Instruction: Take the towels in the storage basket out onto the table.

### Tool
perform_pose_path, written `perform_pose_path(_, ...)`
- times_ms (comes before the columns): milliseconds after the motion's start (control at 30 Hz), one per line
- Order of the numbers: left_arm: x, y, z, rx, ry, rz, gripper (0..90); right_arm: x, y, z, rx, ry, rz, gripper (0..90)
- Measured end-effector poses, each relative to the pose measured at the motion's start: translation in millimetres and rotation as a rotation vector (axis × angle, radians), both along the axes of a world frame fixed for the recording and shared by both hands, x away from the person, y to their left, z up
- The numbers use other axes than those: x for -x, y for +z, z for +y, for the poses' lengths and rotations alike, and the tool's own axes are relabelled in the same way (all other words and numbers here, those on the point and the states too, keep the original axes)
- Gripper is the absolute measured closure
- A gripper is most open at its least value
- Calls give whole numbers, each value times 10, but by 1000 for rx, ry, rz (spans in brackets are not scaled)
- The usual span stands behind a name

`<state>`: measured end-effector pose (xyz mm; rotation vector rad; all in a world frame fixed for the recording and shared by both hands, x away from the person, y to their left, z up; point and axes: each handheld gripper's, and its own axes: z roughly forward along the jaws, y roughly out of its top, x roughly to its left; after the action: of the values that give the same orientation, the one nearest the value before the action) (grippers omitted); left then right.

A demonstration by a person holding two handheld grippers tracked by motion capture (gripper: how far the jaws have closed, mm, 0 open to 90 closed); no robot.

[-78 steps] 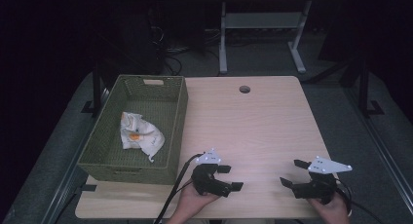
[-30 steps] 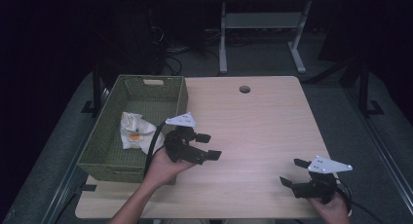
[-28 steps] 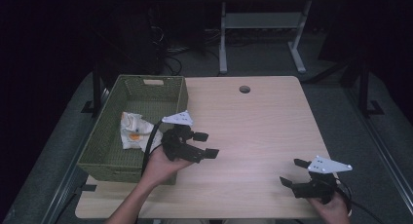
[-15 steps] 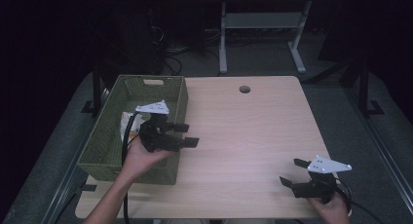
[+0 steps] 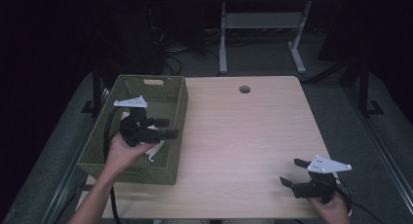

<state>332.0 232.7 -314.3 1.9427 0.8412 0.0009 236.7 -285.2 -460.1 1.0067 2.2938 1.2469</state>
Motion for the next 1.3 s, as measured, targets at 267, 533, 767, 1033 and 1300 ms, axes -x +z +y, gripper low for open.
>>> perform_pose_path(267, -62, -31, 222, -13, 68, 11, 286, 3, 3, 3, 0, 2, -4, 143)
perform_pose_path(533, -153, -95, 448, -13, 140, 35, 292, 3, 2, 6, 1, 7, -2, 143)
perform_pose_path(767, -230, -153, 675, -23, 216, 61, 295, 9, 8, 0, -3, 6, -1, 143)
perform_pose_path(1033, -271, -225, 885, -6, 295, 94, 303, 9, 8, 5, -1, 7, 0, 143)
perform_pose_path(1300, -358, -324, 1011, -6, 380, 168, 326, 10, 7, 14, 1, 13, 3, 145)
